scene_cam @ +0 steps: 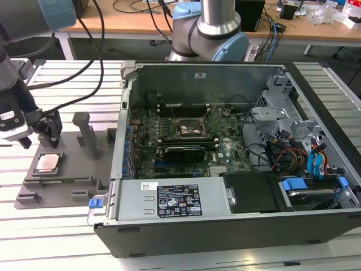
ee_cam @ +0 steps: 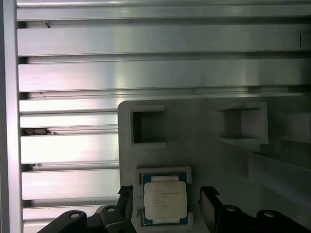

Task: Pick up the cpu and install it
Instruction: 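Pick up the cpu and move it towards the insertion slot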

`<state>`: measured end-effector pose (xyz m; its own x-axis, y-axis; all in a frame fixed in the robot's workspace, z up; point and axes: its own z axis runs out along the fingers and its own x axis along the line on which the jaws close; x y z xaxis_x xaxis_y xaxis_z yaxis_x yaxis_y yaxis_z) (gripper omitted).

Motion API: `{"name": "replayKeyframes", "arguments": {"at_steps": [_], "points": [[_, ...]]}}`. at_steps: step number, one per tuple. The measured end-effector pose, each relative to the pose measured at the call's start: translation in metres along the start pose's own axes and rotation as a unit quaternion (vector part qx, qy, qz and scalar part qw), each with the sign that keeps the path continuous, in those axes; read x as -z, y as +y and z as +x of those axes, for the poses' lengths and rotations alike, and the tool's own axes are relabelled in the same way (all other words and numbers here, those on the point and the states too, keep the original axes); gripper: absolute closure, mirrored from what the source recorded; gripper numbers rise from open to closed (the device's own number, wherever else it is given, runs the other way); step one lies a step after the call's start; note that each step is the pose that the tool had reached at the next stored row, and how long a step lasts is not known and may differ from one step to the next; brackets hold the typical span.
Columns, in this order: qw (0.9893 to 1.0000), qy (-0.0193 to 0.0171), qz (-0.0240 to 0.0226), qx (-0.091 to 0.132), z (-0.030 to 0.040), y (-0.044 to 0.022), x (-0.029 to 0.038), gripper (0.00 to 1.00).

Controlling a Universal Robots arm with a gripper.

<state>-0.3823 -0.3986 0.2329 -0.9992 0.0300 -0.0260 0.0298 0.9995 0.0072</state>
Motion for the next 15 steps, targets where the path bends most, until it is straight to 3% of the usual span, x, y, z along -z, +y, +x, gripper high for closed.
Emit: {"name": "replayKeyframes", "arguments": {"at_steps": [15], "points": [[1.0000, 0.0000, 0.0000, 0.000, 0.0003, -0.0001, -0.0133, 0.34]]}}
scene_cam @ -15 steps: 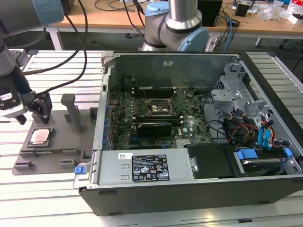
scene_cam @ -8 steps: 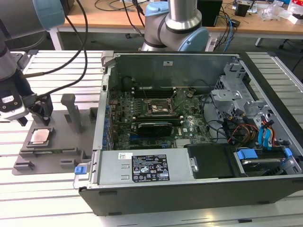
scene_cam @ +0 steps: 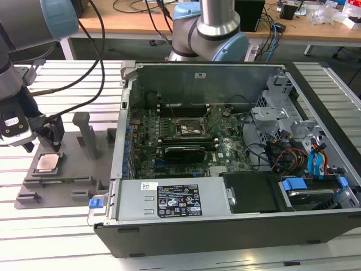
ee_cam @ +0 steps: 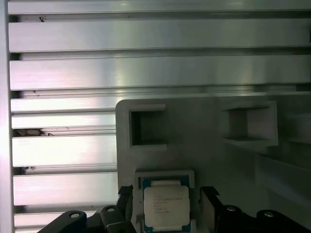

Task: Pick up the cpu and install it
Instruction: 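Pick up the cpu and move it towards the insertion slot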

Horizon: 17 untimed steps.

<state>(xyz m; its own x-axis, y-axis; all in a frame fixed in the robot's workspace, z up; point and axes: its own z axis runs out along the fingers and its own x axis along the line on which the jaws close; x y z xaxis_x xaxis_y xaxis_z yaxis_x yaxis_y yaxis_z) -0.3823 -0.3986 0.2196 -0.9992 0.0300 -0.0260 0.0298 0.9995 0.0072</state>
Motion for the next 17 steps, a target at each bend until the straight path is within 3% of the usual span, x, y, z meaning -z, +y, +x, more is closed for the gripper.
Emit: {"name": "replayKeyframes", "arguments": {"at_steps": [8, 10, 12, 13, 15, 17], "points": [[1.0000, 0.0000, 0.0000, 0.000, 0.0003, -0.0001, -0.0117, 0.34], [1.0000, 0.0001, 0.0002, 0.000, 0.0003, -0.0036, -0.0129, 0.34], [1.0000, -0.0002, 0.0061, 0.000, -0.0003, -0.0103, -0.0134, 0.34], [0.9999, -0.0004, 0.0141, 0.002, -0.0017, -0.0110, -0.0141, 0.34], [0.9998, -0.0007, 0.0209, 0.007, -0.0033, -0.0110, -0.0158, 0.34], [0.9992, -0.0009, 0.0211, 0.034, -0.0038, -0.0109, -0.0191, 0.34]]}}
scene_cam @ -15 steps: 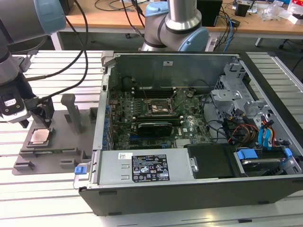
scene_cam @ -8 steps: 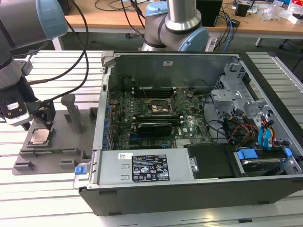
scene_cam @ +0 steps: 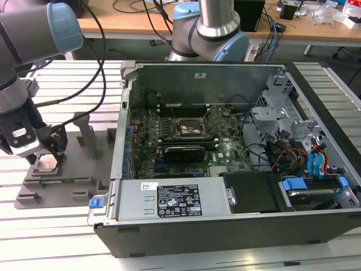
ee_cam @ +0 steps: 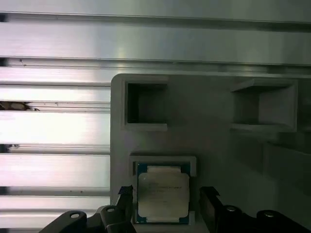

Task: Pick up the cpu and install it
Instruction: 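Pick up the cpu and move it towards the insertion slot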

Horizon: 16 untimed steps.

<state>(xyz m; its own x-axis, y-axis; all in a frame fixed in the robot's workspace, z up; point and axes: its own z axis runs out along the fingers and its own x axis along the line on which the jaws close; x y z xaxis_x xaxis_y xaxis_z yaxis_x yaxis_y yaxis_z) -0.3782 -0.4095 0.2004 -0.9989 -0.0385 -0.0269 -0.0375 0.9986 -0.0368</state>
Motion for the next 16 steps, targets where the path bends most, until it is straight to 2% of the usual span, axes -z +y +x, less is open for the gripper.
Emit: {"name": "replayKeyframes", "arguments": {"at_steps": [1, 3, 10, 16], "points": [[1.0000, -0.0004, -0.0003, 0.006, 0.0000, 0.0000, -0.0016, 0.34], [1.0000, -0.0001, -0.0001, 0.001, 0.0002, 0.0001, -0.0061, 0.34], [1.0000, 0.0003, 0.0002, -0.006, 0.0004, 0.0003, -0.0117, 0.34], [1.0000, 0.0002, -0.0005, -0.006, 0.0003, 0.0004, -0.0119, 0.35]]}}
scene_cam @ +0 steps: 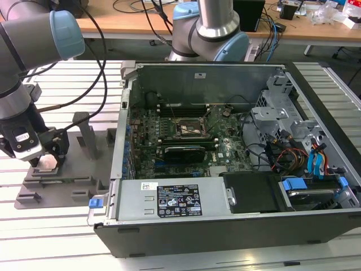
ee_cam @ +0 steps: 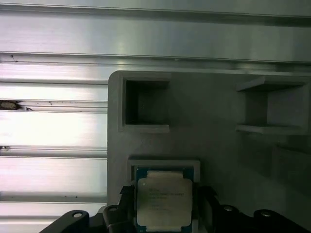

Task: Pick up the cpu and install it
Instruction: 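Pick up the cpu and move it towards the insertion slot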

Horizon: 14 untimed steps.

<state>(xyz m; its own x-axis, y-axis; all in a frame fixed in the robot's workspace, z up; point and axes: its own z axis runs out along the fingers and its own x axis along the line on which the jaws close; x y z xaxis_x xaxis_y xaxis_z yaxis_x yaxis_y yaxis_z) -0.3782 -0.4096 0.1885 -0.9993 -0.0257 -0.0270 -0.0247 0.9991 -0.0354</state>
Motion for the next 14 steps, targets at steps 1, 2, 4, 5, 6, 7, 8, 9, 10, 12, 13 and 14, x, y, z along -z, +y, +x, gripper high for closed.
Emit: {"name": "replayKeyframes", "arguments": {"at_steps": [1, 2, 4, 5, 6, 7, 8, 9, 10, 12, 13, 14], "points": [[1.0000, 0.0000, -0.0002, 0.000, 0.0000, 0.0000, 0.0000, 0.45], [1.0000, 0.0000, -0.0005, 0.000, 0.0000, 0.0000, 0.0000, 0.45], [1.0000, 0.0000, -0.0009, 0.000, 0.0000, 0.0000, 0.0000, 0.45], [1.0000, 0.0000, -0.0012, 0.000, 0.0000, 0.0000, 0.0000, 0.45], [1.0000, 0.0000, -0.0013, 0.000, 0.0000, 0.0000, 0.0000, 0.45], [1.0000, 0.0000, -0.0015, 0.000, 0.0000, 0.0000, 0.0000, 0.45], [1.0000, -0.0001, -0.0017, 0.000, 0.0000, 0.0000, 0.0000, 0.45], [1.0000, -0.0001, -0.0019, 0.000, 0.0000, 0.0000, 0.0000, 0.45], [1.0000, 0.0000, -0.0021, 0.000, 0.0000, 0.0000, 0.0000, 0.45], [1.0000, -0.0001, -0.0024, 0.000, 0.0000, 0.0000, 0.0000, 0.45], [1.0000, -0.0001, -0.0024, 0.000, 0.0000, 0.0000, 0.0000, 0.45], [1.0000, -0.0001, -0.0026, 0.000, 0.0000, 0.0000, 0.0000, 0.45]]}}
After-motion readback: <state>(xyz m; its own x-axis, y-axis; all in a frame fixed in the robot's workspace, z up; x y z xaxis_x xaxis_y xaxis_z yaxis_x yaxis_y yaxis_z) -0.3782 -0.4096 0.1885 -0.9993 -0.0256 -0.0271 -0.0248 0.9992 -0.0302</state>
